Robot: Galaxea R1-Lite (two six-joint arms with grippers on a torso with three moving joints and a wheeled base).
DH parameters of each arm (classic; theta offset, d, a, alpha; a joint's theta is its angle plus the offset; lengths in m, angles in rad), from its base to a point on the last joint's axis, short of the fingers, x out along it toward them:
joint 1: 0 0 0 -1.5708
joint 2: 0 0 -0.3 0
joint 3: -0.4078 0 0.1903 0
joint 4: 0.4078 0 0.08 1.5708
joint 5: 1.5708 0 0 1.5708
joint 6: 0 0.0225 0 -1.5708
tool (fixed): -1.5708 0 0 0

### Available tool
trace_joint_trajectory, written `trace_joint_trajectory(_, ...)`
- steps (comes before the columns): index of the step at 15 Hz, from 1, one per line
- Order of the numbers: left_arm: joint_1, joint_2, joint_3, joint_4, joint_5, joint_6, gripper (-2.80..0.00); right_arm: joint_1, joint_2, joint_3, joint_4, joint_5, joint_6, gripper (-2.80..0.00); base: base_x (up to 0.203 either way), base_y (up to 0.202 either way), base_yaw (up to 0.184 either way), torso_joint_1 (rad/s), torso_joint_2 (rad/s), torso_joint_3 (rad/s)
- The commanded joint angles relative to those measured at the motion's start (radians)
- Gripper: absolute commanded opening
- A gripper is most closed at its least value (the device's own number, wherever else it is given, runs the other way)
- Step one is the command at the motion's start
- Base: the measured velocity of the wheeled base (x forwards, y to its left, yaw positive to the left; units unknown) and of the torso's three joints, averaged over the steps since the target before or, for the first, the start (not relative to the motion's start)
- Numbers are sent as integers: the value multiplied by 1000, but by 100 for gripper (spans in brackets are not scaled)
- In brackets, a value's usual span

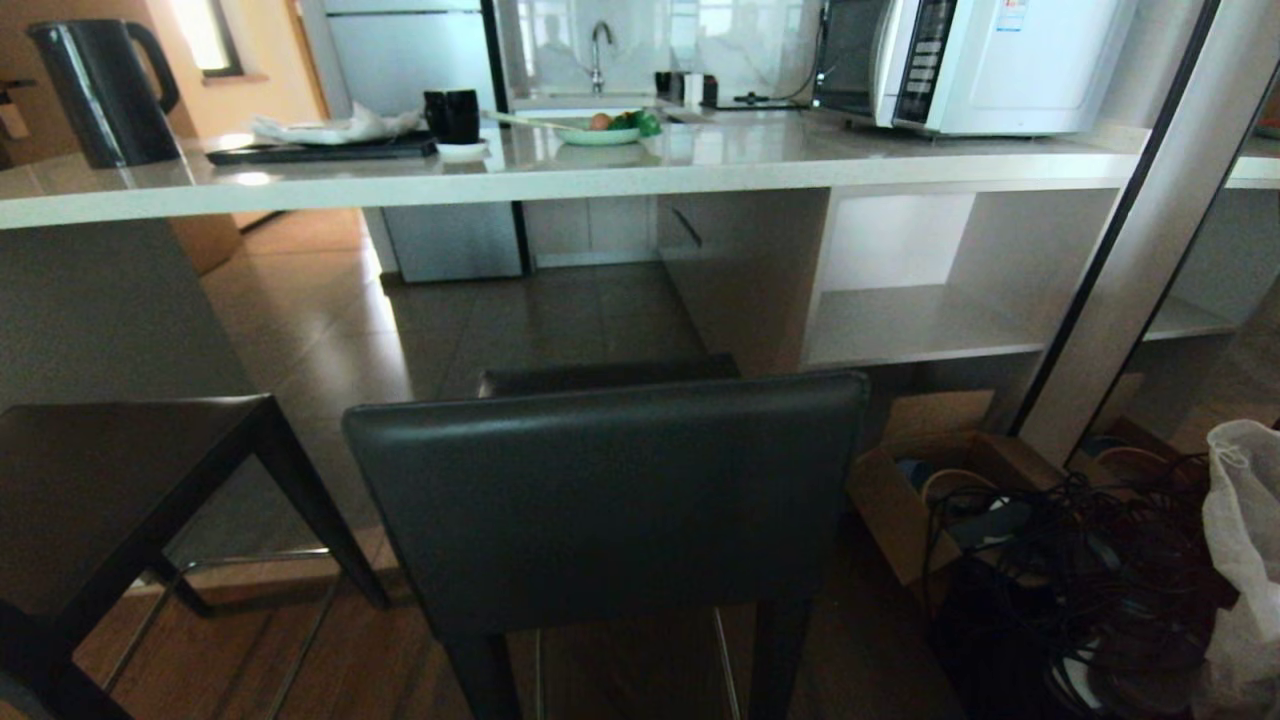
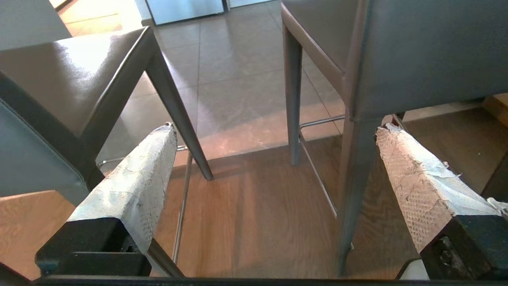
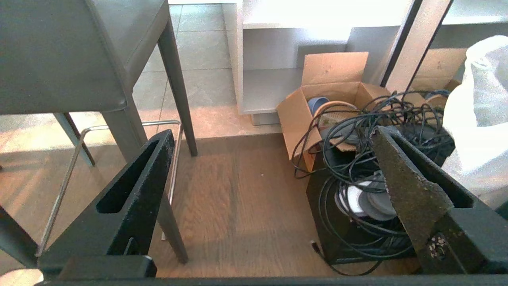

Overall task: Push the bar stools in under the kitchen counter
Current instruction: Push the gray chair back under the dining table

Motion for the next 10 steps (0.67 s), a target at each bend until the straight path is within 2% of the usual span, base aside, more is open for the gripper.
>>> trace_joint_trajectory(1,-2,4,0,3,8,-18,0,0,2,1,3,-2,4,0,0,0,0,0,0,0)
trace_joint_trajectory(3,-2,4,0,3,11,-41,0,0,2,1,3,-6,13,0,0,0,0,0,0,0)
trace_joint_trajectory(4,-1,4,0,3,25,-65,0,0,2,1,3,-7,15,0,0,0,0,0,0,0)
trace_joint_trajectory(5,-1,4,0,0,44,-116,0,0,2,1,3,-7,15,0,0,0,0,0,0,0)
trace_joint_trajectory(6,-1,4,0,-2,50,-131,0,0,2,1,1,-9,17,0,0,0,0,0,0,0)
trace_joint_trajectory(10,-2,4,0,-2,49,-128,0,0,0,1,-2,-9,32,0,0,0,0,0,0,0)
